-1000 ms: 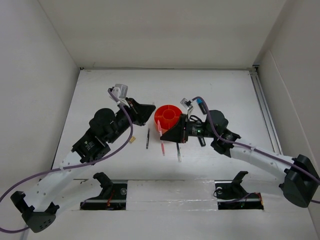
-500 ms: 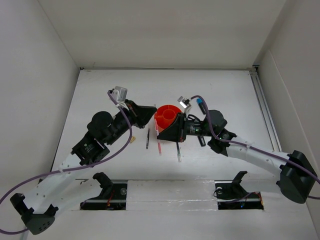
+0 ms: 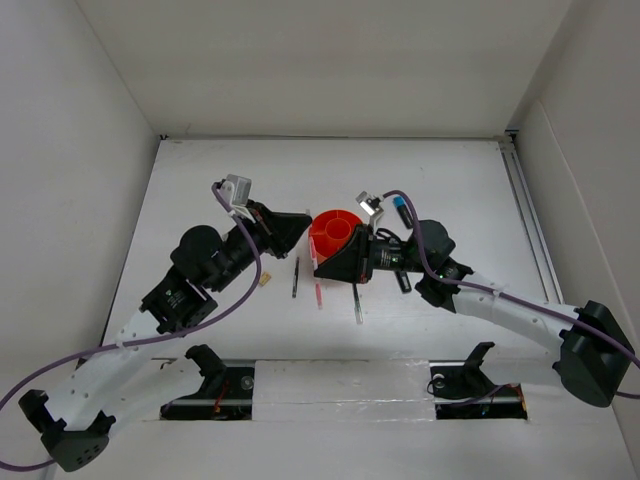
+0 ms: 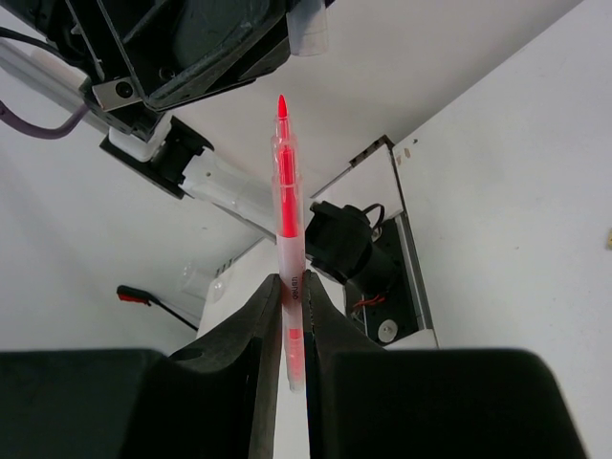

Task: Sort the stationery into containers
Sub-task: Close the pen cap on the pen.

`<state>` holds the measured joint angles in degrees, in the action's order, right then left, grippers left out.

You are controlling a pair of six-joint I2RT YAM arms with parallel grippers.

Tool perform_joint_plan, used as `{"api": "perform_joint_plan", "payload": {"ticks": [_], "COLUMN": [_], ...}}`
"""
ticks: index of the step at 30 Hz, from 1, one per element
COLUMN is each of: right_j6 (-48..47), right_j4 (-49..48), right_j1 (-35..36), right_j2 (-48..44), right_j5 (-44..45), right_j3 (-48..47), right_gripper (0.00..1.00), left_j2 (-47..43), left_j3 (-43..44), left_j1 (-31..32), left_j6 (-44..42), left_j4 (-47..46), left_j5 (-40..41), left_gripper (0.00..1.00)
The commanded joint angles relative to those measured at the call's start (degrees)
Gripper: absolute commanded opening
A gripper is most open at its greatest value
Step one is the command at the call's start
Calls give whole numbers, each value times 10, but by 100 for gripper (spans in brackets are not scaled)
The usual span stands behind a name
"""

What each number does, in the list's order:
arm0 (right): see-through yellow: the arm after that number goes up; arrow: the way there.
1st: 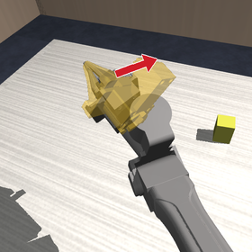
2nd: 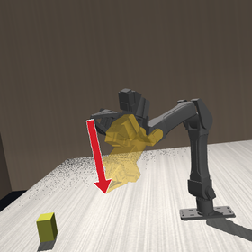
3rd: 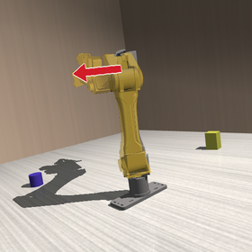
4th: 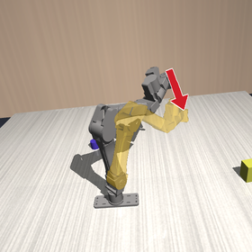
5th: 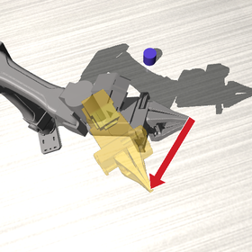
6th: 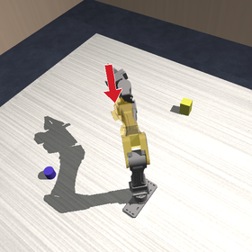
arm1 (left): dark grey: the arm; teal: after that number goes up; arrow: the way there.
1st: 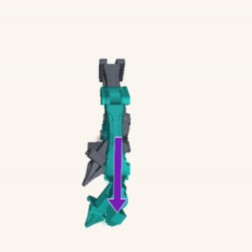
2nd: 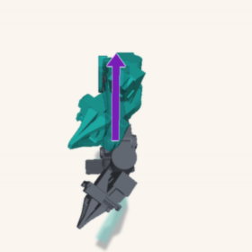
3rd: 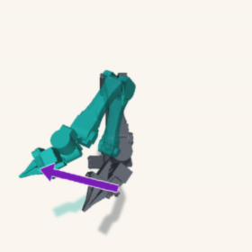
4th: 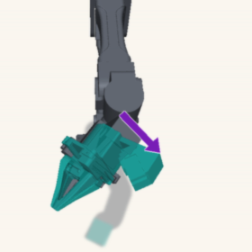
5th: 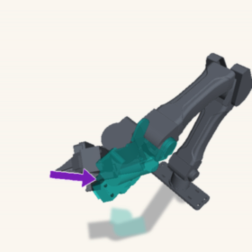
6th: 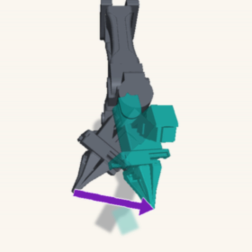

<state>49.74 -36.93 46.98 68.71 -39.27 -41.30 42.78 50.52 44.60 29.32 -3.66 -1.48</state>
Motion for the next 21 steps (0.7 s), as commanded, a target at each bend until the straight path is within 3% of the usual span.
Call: {"api": "perform_joint_plan", "payload": {"ticks": [1, 21], "right_j6": [-5, -5], "right_j4": [-46, -46], "right_j1": [1, -4], "right_j2": [-7, 4], "right_j5": [15, 20], "right_j3": [-10, -20], "right_gripper": [0, 0], "left_j2": [-9, -14], "left_j3": [-3, -9], "left_j1": [0, 0], "left_j6": [-9, -9], "left_j4": [-28, -28], "left_j5": [-8, -30], "left_gripper": [0, 0]}}
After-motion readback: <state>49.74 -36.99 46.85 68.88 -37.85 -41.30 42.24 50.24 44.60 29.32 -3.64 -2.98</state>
